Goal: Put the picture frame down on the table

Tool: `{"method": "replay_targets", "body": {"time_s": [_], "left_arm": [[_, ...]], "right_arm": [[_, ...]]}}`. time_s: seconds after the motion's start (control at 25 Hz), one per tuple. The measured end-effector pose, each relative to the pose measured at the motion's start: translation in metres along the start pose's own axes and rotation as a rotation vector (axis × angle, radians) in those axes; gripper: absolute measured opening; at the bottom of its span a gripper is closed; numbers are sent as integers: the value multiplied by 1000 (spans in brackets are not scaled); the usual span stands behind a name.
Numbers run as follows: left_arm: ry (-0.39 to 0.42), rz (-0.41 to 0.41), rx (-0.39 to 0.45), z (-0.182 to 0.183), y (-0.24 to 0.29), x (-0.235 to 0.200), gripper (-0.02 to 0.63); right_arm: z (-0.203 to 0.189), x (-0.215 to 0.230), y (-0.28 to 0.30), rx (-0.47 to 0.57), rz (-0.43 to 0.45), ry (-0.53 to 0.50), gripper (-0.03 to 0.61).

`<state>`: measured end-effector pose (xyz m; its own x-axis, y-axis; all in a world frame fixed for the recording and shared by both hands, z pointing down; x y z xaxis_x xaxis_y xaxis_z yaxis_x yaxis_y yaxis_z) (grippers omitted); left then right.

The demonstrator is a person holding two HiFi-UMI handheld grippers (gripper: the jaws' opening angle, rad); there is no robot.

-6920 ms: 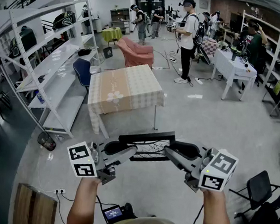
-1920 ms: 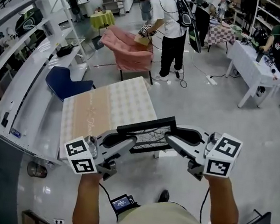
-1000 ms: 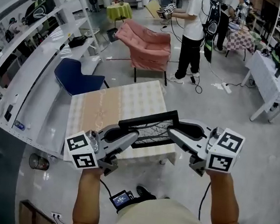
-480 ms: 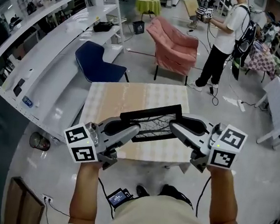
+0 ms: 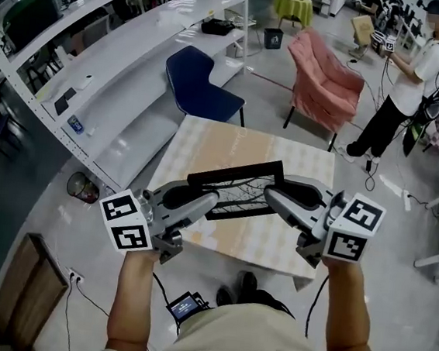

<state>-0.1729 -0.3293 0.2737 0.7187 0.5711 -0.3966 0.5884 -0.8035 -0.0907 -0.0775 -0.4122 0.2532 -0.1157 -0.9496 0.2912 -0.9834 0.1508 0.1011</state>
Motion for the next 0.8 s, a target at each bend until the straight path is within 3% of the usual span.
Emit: {"method": "replay_targets", "body": {"time_s": [0.44, 0.8], "left_arm": [[23, 191, 21, -7, -4, -14, 61], [1, 280, 49, 15, 6, -72, 61]], "right_arm": [[-9, 27, 22, -18, 189, 7, 78], [11, 84, 67, -61, 270, 21, 78]]}}
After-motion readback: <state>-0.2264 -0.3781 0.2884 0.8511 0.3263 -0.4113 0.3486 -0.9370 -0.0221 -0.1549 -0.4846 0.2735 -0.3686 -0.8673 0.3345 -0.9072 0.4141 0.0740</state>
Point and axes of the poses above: the fingertips, and each gripper's own axes: y forward along the fingers, x to its right, z out of its top, the point moved 2 cm from there along -y, backward along the fingers, and after that the axes turned 4 degrees about -z, right-handed, at the moved point
